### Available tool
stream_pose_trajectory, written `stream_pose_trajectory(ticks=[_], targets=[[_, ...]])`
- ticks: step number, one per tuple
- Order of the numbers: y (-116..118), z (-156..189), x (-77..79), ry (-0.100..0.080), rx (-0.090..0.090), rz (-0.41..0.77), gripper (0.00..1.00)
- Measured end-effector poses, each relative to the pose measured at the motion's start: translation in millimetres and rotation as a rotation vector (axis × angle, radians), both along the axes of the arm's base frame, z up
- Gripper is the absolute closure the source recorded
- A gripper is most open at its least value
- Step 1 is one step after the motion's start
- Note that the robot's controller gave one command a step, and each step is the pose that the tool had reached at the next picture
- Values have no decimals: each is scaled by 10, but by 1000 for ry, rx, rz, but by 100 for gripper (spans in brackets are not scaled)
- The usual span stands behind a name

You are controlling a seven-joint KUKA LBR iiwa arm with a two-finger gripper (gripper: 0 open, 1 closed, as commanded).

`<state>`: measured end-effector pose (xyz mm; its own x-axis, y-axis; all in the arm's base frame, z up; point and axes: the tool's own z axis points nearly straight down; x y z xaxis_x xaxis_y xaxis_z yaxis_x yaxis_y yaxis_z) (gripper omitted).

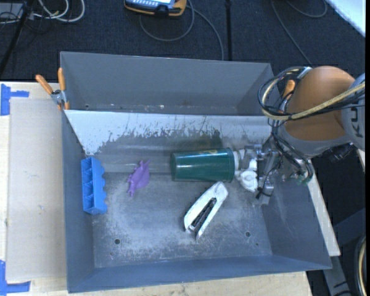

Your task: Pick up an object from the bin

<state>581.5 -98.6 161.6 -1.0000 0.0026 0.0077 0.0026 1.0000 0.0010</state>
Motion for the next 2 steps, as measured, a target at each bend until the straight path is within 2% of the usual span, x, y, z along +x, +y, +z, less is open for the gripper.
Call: stream_pose_trajectory(ticks=[1, 2], targets=[[3, 48, 14, -7, -1, 2, 0], [191, -279, 75, -12, -3, 56, 0]])
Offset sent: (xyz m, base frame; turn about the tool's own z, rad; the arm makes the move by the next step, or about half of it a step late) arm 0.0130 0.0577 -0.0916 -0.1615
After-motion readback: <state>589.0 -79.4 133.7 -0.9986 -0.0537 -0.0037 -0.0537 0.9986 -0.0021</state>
